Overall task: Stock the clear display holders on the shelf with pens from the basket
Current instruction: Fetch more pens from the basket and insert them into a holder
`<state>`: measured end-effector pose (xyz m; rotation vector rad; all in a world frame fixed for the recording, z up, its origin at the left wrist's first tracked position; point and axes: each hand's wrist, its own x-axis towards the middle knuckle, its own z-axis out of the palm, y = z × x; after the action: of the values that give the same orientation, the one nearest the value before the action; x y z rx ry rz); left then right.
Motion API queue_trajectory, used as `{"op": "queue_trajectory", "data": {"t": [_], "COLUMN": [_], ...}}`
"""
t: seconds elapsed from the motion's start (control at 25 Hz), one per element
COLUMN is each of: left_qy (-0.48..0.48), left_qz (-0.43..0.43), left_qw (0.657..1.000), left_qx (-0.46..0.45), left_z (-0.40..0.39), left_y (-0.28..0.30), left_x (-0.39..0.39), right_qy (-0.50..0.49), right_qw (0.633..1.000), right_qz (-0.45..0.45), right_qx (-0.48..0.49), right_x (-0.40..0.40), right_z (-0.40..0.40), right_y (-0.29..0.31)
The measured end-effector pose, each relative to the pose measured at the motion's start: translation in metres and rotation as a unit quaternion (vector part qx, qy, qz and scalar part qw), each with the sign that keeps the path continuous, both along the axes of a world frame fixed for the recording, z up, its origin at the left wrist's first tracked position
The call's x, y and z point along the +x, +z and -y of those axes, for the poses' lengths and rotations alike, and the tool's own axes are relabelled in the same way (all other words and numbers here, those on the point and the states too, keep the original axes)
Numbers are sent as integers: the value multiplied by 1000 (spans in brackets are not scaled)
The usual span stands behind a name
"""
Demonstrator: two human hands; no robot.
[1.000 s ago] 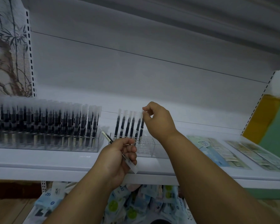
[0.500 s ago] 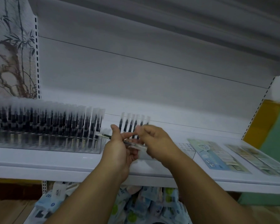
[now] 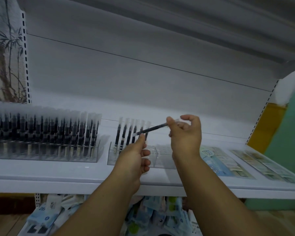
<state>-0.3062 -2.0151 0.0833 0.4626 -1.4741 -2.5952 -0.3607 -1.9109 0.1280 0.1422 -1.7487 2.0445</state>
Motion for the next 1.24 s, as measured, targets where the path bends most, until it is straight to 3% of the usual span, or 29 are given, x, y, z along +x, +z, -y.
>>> {"op": "queue_trajectory", "data": {"t": [0.16, 0.2, 0.28, 0.36, 0.44, 0.52, 0.6, 0.68, 0.84, 0.96, 1.08, 1.24], "left_qy": [62, 67, 65, 35, 42, 92, 154, 182, 149, 150, 154, 143], "left_qz": [16, 19, 19, 28, 39, 14, -43, -92, -133, -142, -145, -128], "left_qw": [998, 996, 965, 857, 729, 606, 538, 541, 565, 548, 553, 556], "left_qx": [-20, -58, -254, -513, -682, -790, -827, -816, -800, -811, -806, -808], "left_z": [8, 9, 10, 11, 15, 17, 20, 25, 31, 31, 34, 34], "left_y": [-1, -2, -8, -22, -30, -37, -45, -53, -62, -66, -65, -62], "left_x": [1, 1, 0, -2, -4, -6, -11, -19, -23, -22, -24, -21], "right_qy": [-69, -69, -69, -78, -94, -106, -98, -84, -66, -63, -68, -29], "right_qw": [979, 971, 959, 955, 950, 942, 937, 934, 936, 928, 912, 898], "right_qz": [-79, -95, -125, -142, -152, -163, -174, -179, -182, -193, -210, -162], "right_qx": [174, 210, 247, 250, 257, 273, 287, 298, 294, 312, 345, 409], "right_x": [-13, -14, -17, -20, -22, -24, -26, -29, -34, -37, -39, -44], "right_z": [-9, -8, -7, -7, -10, -13, -14, -10, -1, 5, 7, 8], "right_y": [4, 3, 0, 0, 2, 3, 2, -3, -8, -6, -6, -15]}}
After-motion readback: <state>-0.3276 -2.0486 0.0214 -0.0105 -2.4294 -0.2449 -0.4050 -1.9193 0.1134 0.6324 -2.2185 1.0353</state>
